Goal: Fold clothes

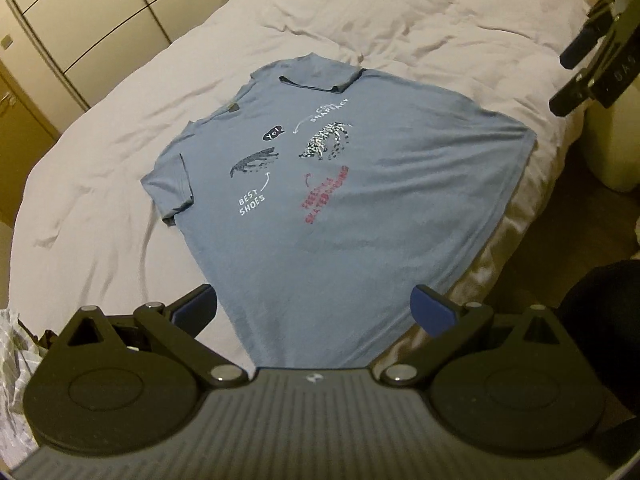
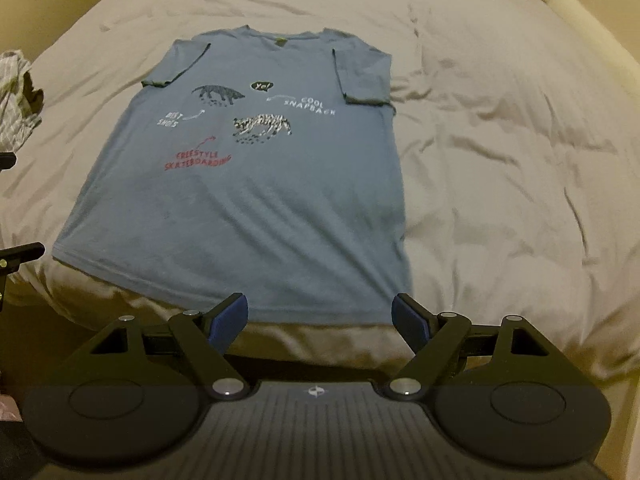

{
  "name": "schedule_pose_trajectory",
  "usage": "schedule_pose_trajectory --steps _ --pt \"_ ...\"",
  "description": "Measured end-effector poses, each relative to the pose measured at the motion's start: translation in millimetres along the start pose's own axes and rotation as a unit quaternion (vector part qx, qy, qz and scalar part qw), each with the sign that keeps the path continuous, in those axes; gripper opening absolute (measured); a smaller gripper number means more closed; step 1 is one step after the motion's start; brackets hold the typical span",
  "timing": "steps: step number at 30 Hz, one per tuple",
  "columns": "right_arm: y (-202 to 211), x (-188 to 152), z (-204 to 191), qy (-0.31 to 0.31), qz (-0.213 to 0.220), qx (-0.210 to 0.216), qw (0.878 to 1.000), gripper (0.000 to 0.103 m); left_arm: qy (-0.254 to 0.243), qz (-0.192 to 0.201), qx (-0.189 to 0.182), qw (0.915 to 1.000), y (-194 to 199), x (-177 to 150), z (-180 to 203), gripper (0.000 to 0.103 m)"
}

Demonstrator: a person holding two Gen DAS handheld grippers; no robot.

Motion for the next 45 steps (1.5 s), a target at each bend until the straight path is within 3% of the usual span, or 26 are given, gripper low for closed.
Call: schedule_pose_trajectory --steps 9,18,21,23,25,30,33,36,42,45 --pt "-3.5 -8.1 -11.4 -0.01 -0.018 -0.005 1.0 0.081 0.017 -0.015 -0.008 0.9997 -2.6 -24.2 -2.6 0.101" --pt "-17.4 -3.8 -2.3 -0.004 -0.03 0.005 1.0 0.081 0.014 -0.027 -0.003 0.9995 -7.0 -25.4 1.3 0.101" --pt "-23.5 -3.8 -4.0 0.001 -0.029 0.015 0.999 0.081 -0.025 -0.032 0.011 0.9991 -13.5 -31.9 9.1 0.101" --pt "-26.2 -5.2 -7.3 0.008 -0.022 0.025 0.999 0.08 -0.07 -0.04 0.02 0.9965 -21.9 -39.5 18.4 0.094" --pt "-28.6 -9.5 -16.1 0.035 -0.012 0.032 0.999 0.074 -0.122 -0.05 0.023 0.991 -32.7 -48.2 29.3 0.084" --pt "-42.3 -24.7 -43.1 0.111 -0.003 0.038 0.993 0.074 -0.227 -0.051 0.023 0.9723 -65.4 -69.3 58.7 0.078" --pt "-55.7 -32.3 -53.1 0.123 0.001 0.039 0.992 0.074 -0.281 -0.049 0.037 0.9578 -91.8 -84.2 71.0 0.066" --pt "-69.9 -35.8 -59.1 0.141 0.013 0.027 0.99 0.074 -0.316 -0.045 0.062 0.9458 -112.7 -95.7 72.5 0.056" --pt "-99.4 -42.4 -74.5 0.223 0.047 -0.011 0.974 0.075 -0.384 -0.02 0.084 0.9194 -131.7 -113.0 78.5 0.053" --pt "-107.8 -46.2 -89.4 0.278 0.07 -0.015 0.958 0.075 -0.384 -0.024 0.07 0.9205 -133.4 -116.0 77.7 0.037"
Point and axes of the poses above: each gripper's, at about its wrist camera, not at the fingertips, and y roughly against the way its jaws point, z to its right, x to its top, the point moved 3 cm from there along -y, roughly the way its jaws point, and after that the axes turned 2 degrees about y, right-handed, at the moved point
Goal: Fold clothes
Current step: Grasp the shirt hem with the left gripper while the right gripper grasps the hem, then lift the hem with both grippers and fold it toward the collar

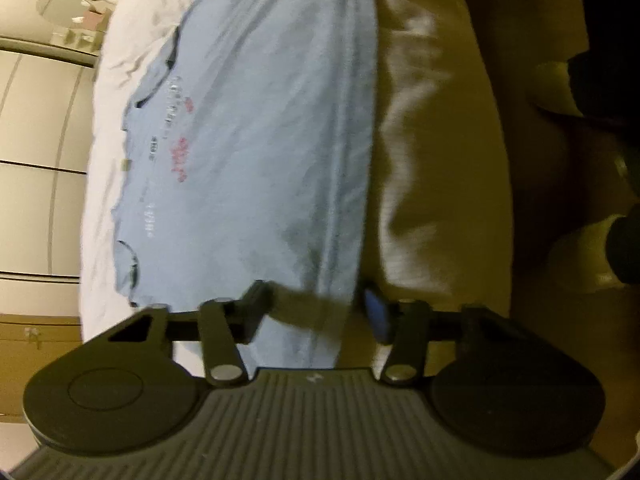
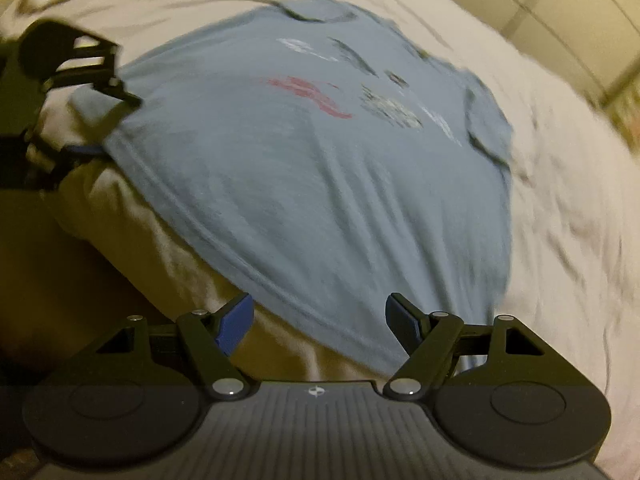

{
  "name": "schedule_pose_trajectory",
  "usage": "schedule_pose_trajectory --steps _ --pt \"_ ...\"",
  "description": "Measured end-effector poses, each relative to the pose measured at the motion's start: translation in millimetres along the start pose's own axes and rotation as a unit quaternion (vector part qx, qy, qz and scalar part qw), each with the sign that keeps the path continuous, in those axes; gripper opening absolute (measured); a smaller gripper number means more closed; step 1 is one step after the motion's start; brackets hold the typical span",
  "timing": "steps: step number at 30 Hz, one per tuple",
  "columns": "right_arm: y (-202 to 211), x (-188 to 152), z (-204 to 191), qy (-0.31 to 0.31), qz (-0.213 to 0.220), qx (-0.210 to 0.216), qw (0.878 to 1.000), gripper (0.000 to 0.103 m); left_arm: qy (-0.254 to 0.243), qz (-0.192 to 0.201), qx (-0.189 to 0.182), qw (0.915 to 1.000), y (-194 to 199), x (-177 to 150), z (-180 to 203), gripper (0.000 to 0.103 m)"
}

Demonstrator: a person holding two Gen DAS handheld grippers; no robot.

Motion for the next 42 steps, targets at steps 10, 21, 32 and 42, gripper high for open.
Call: schedule_pose_trajectory --steps 10,21,32,42 --pt "-21.8 18.1 -55.8 0.138 0.088 -0.016 0.986 0.077 0.11 0.035 0.002 0.9933 19.9 -8.0 -34.9 0.009" --pt "-59.4 13.8 -68.4 0.169 0.087 -0.083 0.978 0.057 0.193 0.027 -0.013 0.9807 23.1 -10.0 -72.7 0.008" --pt "-83.3 -72.9 31.9 0.219 0.005 -0.195 0.956 0.045 0.196 0.004 -0.019 0.9803 18.8 -19.6 -71.1 0.007" --pt "-77.4 -76.6 69.4 0.234 -0.018 -0.169 0.957 0.0 0.212 -0.01 -0.016 0.977 24.5 -14.8 -85.1 0.001"
Point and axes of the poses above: each gripper's, at about its wrist camera, not at the fingertips, and y roughly against the way its jaws point, z to its right, x to its top, the point moved 3 cm from there along -y, roughly the way its jaws point, and after that the axes turned 2 degrees about y, right-handed, at the moved point
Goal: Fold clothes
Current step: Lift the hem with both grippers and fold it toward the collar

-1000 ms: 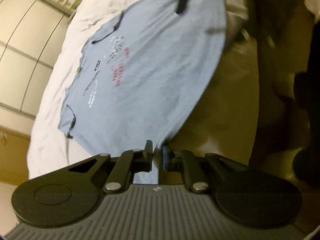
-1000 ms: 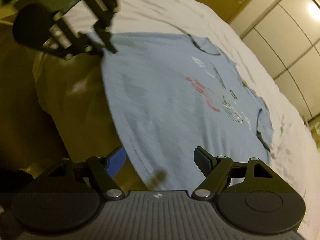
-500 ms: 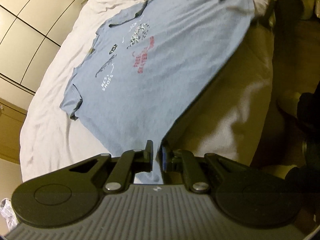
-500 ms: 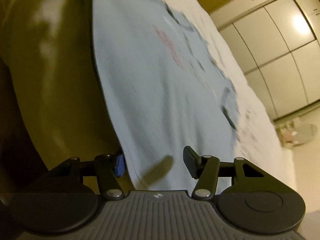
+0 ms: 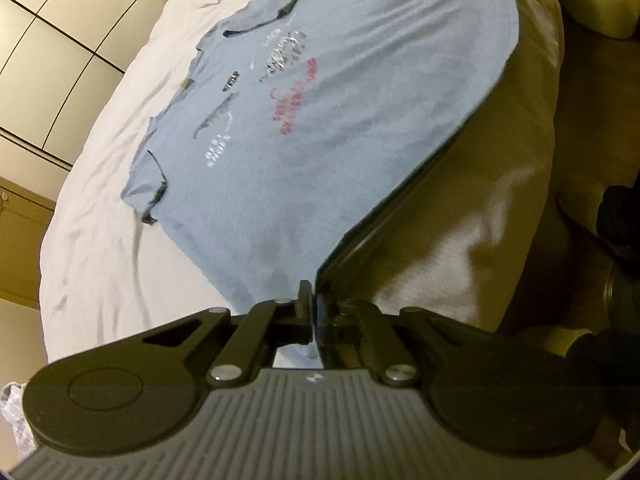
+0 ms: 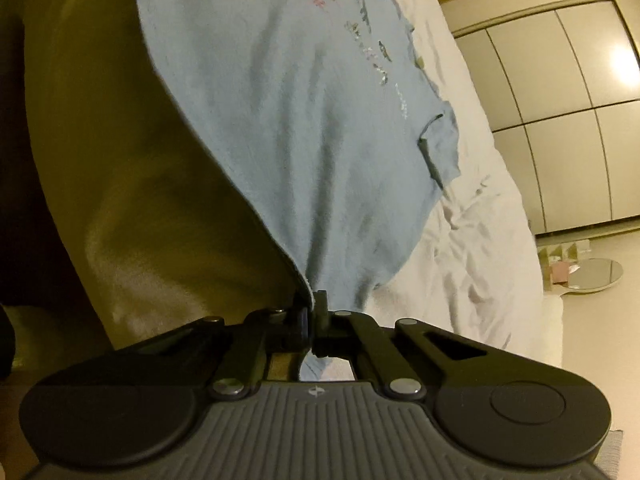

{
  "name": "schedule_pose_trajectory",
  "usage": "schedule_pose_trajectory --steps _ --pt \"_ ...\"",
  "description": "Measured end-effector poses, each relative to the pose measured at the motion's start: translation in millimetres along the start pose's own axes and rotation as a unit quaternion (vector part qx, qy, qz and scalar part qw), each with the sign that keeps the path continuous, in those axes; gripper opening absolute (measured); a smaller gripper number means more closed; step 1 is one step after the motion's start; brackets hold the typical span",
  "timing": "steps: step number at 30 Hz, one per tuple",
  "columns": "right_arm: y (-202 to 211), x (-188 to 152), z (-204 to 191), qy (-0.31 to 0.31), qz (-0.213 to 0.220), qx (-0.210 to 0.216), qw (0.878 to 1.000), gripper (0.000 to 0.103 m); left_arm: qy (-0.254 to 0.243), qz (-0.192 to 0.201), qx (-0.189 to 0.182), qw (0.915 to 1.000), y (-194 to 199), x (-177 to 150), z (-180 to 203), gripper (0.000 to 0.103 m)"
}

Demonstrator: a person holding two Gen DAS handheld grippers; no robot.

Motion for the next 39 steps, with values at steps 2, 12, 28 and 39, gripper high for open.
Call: schedule_pose_trajectory --steps 2,12,28,39 --pt "5.4 1.0 10.3 -0.001 0.003 0.009 1.0 0.0 0.005 0.006 -0.002 1.0 10.0 1.2 -9.9 0.001" --pt "62.5 6.2 30.5 0.026 0.013 0.035 0.999 0.0 -0.047 0.031 -0.019 0.9982 67.2 -18.0 -10.2 0.0" --pt "70.6 60.6 155.1 -0.013 -0.001 0.058 0.998 0.0 0.032 0.067 -0.014 0.9971 71.1 29.0 -140.6 0.0" --pt "-77.3 101.6 291.1 -0.033 0.028 0.119 0.992 0.0 0.019 -0.007 -0.021 0.9996 -56.2 125.0 -267.9 0.0"
Point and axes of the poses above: each gripper's, at about its wrist camera, not at the fingertips, and y roughly against the way its jaws point, z to its right, x to its top, the point moved 3 cm from there along -y, roughly the way its jaws point, and after that the axes turned 2 degrees about y, right-handed, at the moved point
